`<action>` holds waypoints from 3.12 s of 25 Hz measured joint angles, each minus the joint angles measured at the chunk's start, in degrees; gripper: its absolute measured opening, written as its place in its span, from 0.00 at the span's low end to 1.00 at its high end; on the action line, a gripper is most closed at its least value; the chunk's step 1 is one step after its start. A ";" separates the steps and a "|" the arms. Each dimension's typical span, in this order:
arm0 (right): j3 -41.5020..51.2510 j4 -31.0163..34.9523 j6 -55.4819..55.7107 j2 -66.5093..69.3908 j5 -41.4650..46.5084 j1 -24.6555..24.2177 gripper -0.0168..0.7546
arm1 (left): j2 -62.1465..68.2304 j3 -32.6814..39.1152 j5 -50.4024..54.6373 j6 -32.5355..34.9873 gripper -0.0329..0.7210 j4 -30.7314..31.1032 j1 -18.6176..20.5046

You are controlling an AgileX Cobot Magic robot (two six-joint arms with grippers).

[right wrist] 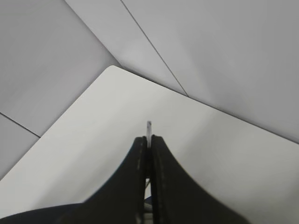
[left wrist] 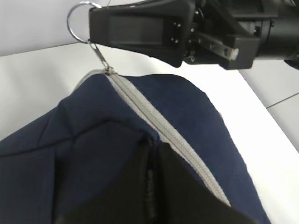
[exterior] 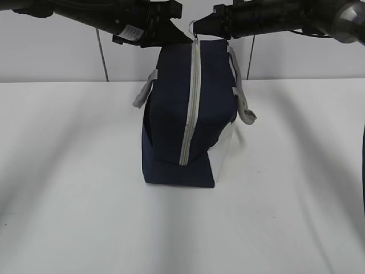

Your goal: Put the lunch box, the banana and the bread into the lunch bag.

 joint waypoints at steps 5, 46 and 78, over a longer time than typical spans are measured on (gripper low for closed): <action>0.00 0.00 1.35 0.13 0.48 0.00 0.00 | -0.91 0.00 2.29 0.00 0.06 0.58 0.00; 2.83 -0.01 2.51 -1.59 1.09 0.25 0.58 | -3.05 0.09 7.38 -4.19 0.06 3.88 0.00; 26.59 -0.01 -3.67 -27.80 -5.17 0.25 0.73 | -3.69 0.03 8.77 -24.51 0.74 20.94 8.91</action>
